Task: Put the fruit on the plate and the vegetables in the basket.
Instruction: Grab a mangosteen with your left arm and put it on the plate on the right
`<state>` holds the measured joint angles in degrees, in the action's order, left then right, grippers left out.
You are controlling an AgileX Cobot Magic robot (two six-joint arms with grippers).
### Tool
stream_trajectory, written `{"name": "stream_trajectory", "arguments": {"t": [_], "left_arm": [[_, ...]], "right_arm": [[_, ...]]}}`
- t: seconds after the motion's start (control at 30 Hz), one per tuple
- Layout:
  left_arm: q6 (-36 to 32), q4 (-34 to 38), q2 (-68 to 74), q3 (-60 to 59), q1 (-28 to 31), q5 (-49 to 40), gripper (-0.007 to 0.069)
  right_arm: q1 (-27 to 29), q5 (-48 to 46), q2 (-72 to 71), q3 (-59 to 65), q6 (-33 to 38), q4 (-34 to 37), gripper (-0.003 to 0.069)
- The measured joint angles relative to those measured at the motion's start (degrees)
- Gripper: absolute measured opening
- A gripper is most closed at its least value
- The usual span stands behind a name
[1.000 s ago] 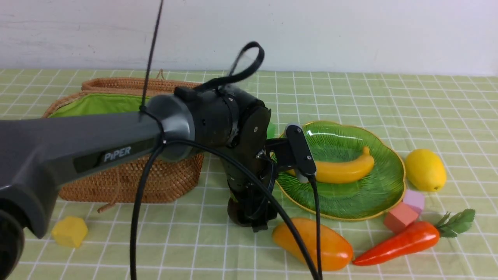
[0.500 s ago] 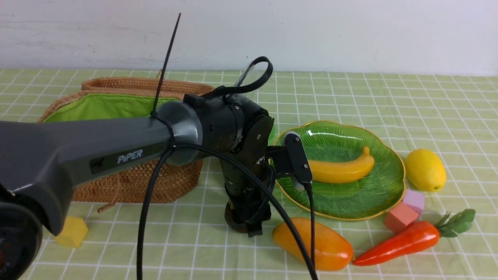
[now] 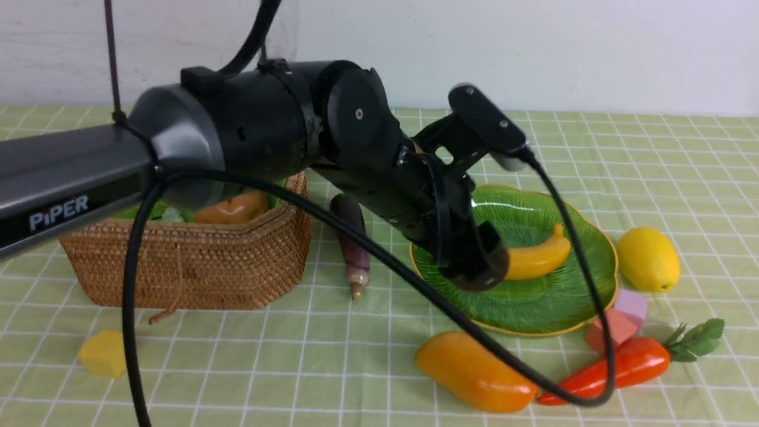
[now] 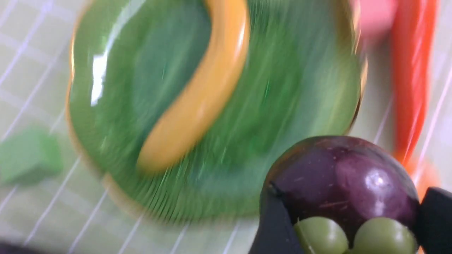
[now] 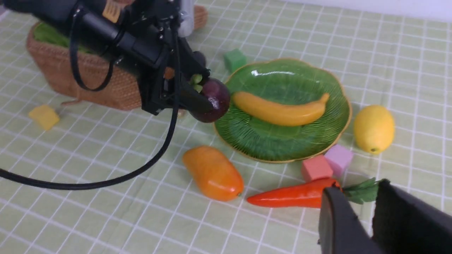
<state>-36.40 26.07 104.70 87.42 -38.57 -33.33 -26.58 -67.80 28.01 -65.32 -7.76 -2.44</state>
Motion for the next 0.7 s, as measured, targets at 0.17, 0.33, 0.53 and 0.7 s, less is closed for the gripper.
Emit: {"name": "stream_trajectory", "arguments": {"t": [0.17, 0.33, 0.53, 0.7], "left_arm": [[-7.63, 15.41, 5.38, 0.00, 0.00, 9.48, 0.0465], [-16.67, 21.26, 10.10, 0.00, 0.00, 10.73, 0.0430], [-19.80, 24.04, 11.13, -0.11, 0.00, 11.67, 0.0465], [-16.49, 24.15, 9.37, -0.11, 0.00, 10.48, 0.0631]], "right_arm": [[0.00, 0.65, 0.00, 0.00, -1.22, -0.63, 0.0170], [0.00, 0.65, 0.00, 0.00, -1.27, 0.37, 0.0170], [0.00, 0.50, 0.00, 0.00, -1.29, 1.08, 0.0170], [0.00, 0.48, 0.00, 0.00, -1.29, 1.72, 0.0170]]}}
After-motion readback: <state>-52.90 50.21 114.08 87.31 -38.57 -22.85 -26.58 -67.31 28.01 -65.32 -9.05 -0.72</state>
